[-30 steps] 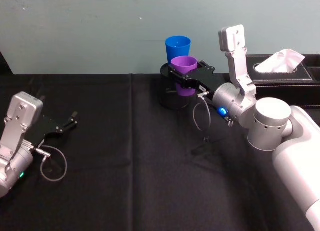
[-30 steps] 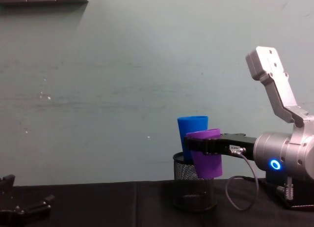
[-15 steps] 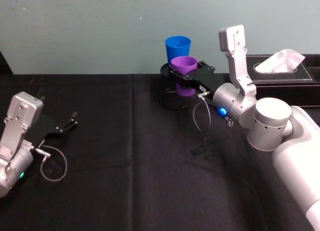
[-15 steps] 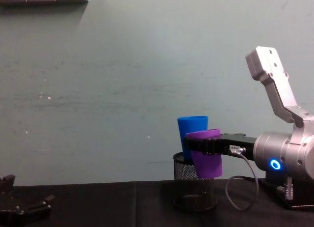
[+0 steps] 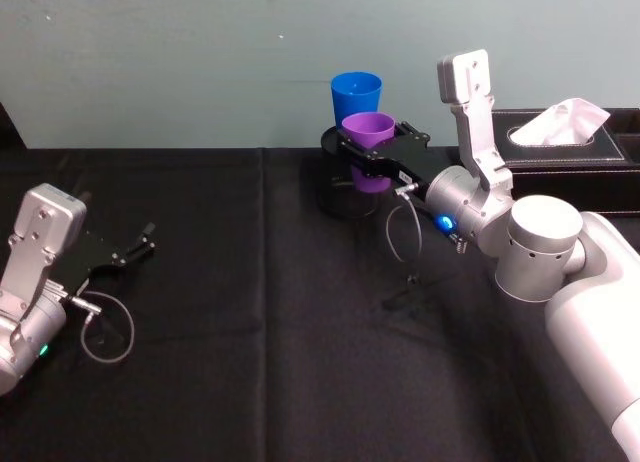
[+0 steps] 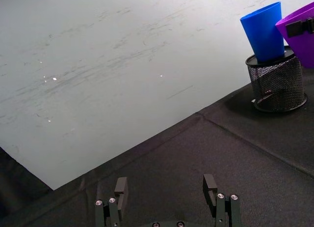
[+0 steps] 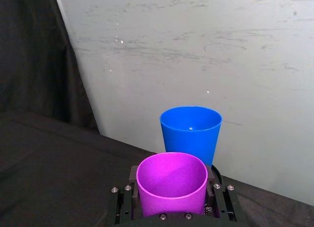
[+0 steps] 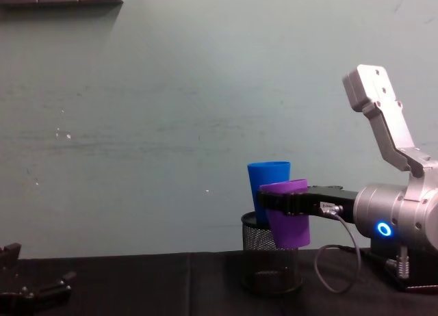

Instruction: Pick up one cup with a gripper and tap it against the other cup.

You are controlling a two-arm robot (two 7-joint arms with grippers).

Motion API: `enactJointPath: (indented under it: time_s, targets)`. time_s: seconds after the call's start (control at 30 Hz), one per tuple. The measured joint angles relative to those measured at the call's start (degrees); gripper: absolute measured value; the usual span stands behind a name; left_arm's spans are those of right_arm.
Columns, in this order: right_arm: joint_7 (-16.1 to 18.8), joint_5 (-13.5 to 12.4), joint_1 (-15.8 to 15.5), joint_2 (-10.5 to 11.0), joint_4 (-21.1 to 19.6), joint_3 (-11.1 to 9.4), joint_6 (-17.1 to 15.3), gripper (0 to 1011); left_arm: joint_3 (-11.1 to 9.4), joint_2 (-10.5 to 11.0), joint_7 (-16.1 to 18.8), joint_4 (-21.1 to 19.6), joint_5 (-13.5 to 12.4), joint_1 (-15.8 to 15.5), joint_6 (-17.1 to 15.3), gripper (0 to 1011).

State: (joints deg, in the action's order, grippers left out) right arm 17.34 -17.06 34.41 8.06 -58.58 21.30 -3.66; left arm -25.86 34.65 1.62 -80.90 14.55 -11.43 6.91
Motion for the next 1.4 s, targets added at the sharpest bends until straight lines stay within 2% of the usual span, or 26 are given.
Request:
enactJointPath:
  time_s: [1.4]
  targets:
    - [0.0, 0.0, 0.0, 0.0, 0.0, 0.0, 0.0, 739, 0.0, 0.0, 0.0, 0.0, 0.0, 0.0, 0.0, 1000]
